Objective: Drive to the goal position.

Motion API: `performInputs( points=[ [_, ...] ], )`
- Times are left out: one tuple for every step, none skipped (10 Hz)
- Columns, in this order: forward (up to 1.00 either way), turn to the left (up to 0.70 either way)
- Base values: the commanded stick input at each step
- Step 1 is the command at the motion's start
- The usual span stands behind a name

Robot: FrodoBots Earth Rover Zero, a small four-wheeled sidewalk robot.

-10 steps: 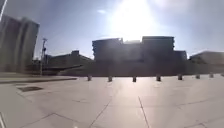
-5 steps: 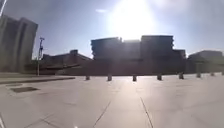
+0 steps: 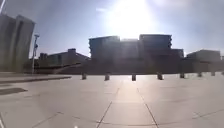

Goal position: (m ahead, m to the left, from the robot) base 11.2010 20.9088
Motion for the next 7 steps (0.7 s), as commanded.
performInputs(
  points=[
    [1.00, -0.09],
    [1.00, -0.09],
    [1.00, -0.09],
    [1.00, -0.09],
    [1.00, -0.09],
    [1.00, -0.06],
    [1.00, 0.01]
  ],
)
